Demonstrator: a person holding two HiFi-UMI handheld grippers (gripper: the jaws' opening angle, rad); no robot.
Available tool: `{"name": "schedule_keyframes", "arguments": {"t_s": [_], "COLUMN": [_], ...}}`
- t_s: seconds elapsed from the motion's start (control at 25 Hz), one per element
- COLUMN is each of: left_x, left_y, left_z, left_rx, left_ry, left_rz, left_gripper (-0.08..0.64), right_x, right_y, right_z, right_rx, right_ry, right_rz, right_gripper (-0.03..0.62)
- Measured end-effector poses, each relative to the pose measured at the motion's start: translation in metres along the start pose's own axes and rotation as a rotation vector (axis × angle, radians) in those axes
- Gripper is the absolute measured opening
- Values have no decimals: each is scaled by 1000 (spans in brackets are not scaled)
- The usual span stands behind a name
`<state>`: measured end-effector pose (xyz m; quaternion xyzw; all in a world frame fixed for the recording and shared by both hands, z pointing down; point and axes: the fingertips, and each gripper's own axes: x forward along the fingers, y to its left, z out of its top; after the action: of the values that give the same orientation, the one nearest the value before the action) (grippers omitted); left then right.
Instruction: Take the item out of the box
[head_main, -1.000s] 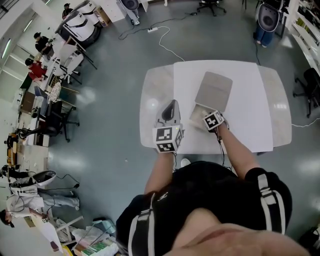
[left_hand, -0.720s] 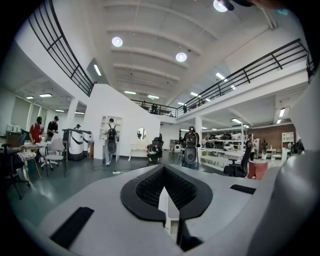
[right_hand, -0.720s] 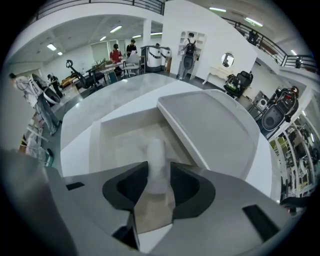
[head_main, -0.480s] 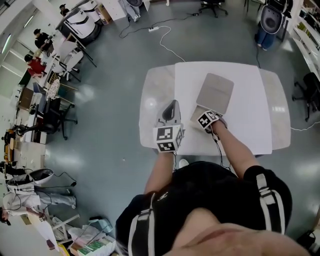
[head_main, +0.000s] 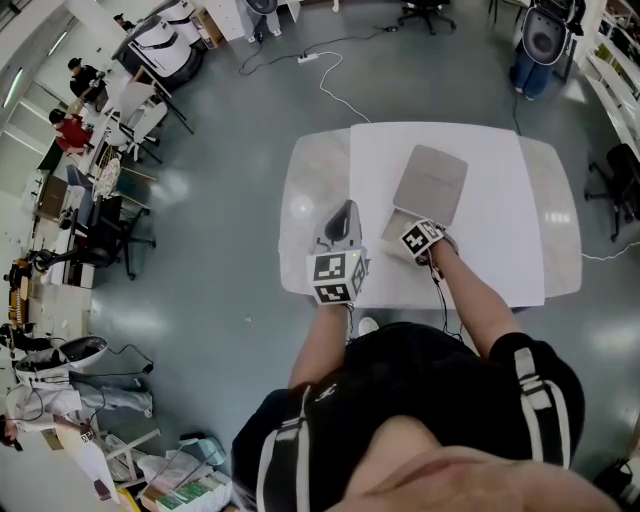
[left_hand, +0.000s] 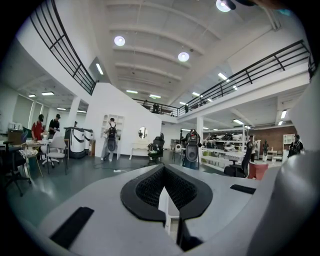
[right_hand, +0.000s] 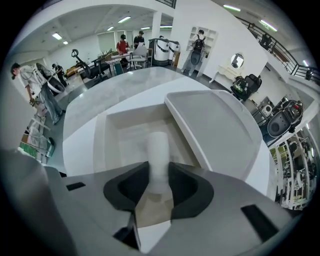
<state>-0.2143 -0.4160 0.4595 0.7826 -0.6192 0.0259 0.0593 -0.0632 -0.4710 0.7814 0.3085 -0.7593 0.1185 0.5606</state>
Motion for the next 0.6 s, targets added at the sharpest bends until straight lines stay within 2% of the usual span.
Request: {"name": "schedule_keyframes", "arguments": {"t_s": [0.4, 0.48, 0.6], "left_x": [5, 6, 6], "left_y": [-24, -31, -36], "left_z": [-4, -5, -3], "left_rx": [13, 16, 18], "left_ry": [1, -1, -5], "left_rz": [-42, -49, -61], "left_gripper": [11, 11, 11], "right_x": [-33, -41, -56], "right_y": [1, 0, -3], "right_z": [9, 17, 15], "right_rx": [29, 27, 80], "right_ry": [-127, -197, -224], "right_rz": [33, 52, 49], "right_gripper": [124, 124, 124]}}
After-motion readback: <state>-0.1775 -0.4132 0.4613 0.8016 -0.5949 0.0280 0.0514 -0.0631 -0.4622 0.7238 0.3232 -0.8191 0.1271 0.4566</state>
